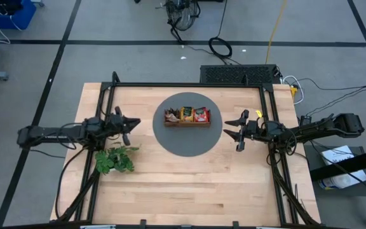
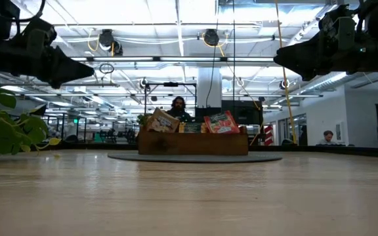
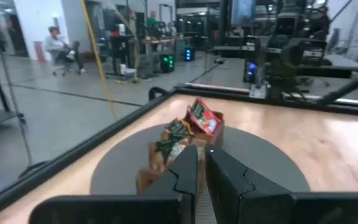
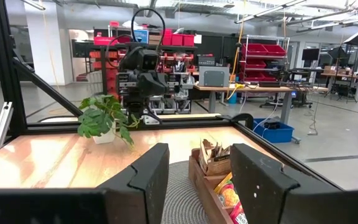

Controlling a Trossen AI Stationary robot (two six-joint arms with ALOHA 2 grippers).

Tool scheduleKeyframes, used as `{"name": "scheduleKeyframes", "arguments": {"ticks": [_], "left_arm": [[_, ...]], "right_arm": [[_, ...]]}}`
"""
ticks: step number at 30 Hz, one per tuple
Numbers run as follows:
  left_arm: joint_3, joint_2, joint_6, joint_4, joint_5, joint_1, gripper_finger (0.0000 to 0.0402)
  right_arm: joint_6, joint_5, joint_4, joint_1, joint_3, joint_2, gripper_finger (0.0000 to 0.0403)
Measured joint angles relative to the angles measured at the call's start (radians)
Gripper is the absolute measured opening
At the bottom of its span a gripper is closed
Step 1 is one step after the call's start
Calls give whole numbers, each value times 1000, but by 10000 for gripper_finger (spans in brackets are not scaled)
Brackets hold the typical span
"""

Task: Pick & Place Tea
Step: Return to Home Position

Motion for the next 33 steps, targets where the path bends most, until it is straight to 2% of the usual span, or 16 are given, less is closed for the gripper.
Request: {"name": "scheduleKeyframes", "arguments": {"ticks": [5, 33], "left_arm": [[2, -20, -11, -19, 88, 17, 35], [0, -18, -30, -24, 88, 17, 35]], "right_arm": [[0, 0, 0, 0, 0, 0, 155], [0, 0, 0, 0, 0, 0, 155]]}}
